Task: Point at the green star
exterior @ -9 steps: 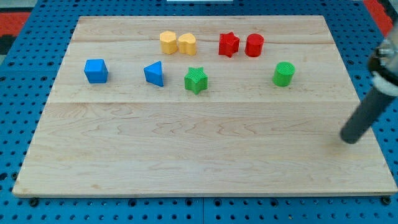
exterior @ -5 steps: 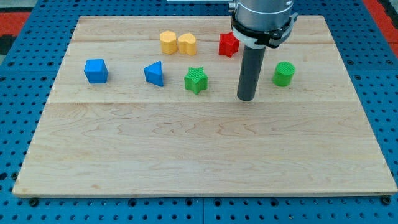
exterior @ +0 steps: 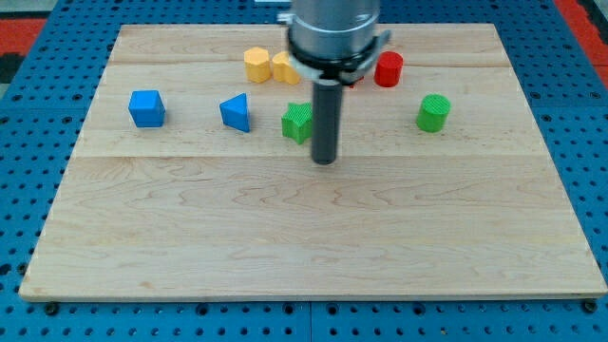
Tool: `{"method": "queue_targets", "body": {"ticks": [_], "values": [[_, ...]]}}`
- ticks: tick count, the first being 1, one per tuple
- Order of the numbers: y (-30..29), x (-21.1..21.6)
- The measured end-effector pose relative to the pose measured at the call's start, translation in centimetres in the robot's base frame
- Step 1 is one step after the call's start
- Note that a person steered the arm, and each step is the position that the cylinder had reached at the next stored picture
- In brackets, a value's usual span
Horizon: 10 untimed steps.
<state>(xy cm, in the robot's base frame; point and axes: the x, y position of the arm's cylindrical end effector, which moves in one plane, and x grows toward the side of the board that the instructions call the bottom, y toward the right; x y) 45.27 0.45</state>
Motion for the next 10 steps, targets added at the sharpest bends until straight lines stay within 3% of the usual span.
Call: {"method": "queue_targets", "body": {"ticks": [1,10], "values": [[-0.9,1.9],[2.9,0.9]]}}
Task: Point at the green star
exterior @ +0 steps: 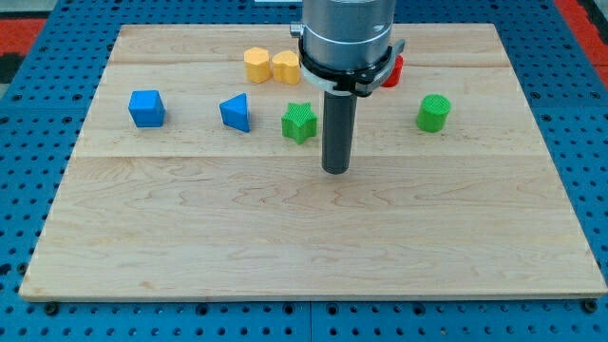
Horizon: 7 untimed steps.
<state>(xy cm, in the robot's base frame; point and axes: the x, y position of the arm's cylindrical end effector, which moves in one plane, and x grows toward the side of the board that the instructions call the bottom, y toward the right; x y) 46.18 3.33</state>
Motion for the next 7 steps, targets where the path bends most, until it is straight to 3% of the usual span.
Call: {"method": "queue_targets", "body": {"ticks": [3,5,6,7], "values": [[-0.3,-0.1],[-0.6,-5.5],[-0.2,-6.1],[-5.3,-7.4]]}}
